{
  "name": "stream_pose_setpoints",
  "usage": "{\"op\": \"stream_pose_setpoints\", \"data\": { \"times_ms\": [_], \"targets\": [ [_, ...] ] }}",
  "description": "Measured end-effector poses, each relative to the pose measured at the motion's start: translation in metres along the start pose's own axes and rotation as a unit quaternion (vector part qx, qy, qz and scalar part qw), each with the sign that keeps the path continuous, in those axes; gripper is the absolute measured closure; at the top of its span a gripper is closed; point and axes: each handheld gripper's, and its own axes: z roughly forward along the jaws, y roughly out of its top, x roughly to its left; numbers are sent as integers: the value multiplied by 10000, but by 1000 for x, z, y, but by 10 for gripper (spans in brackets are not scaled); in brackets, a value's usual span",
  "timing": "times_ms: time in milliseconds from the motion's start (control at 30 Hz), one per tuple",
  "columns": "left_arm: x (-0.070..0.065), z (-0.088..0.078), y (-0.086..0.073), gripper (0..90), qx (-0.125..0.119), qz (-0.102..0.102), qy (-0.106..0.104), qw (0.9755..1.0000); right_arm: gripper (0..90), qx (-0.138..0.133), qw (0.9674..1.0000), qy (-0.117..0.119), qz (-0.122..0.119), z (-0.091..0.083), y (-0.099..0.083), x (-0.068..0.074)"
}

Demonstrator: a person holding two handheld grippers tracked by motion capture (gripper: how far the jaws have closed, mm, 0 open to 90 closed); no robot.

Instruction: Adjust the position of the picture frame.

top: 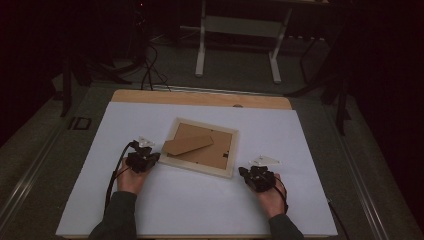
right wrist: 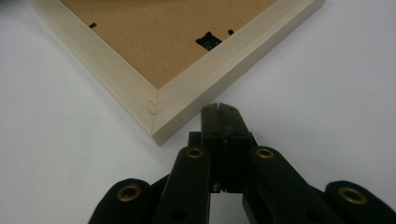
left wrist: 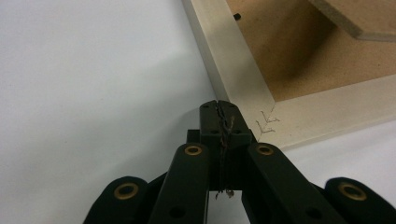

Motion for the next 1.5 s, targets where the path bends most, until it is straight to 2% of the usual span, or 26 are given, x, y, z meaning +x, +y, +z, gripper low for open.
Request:
{"op": "stream_pose_setpoints", "data": {
  "times_ms": [267, 467, 667, 867, 1133, 1233, 1500],
  "targets": [
    [-6, -1, -1, 899, 17, -7, 11, 10000, 882, 36, 9999, -6, 106, 2, -1, -4],
    [-9, -1, -1, 899, 30, -89, 88, 9999, 880, 38, 9998, -56, 202, 2, -1, -8],
    [-12, -1, -1, 899, 62, -172, 52, 9998, 875, 64, 9996, -92, 248, 5, -1, -9],
    [-20, -2, -2, 899, 81, -131, 157, 9998, 875, 78, 9992, -96, 383, 9, 0, -11],
    [-28, -3, -3, 900, 117, -72, 138, 9998, 875, 71, 9983, -167, 550, 10, 0, -16],
    [-34, -3, -4, 900, 142, 55, 282, 9995, 876, 98, 9981, -182, 583, 12, 0, -17],
    [-43, -4, -5, 900, 137, 73, 195, 9997, 878, 109, 9974, -203, 681, 14, -1, -21]
  ]
}}
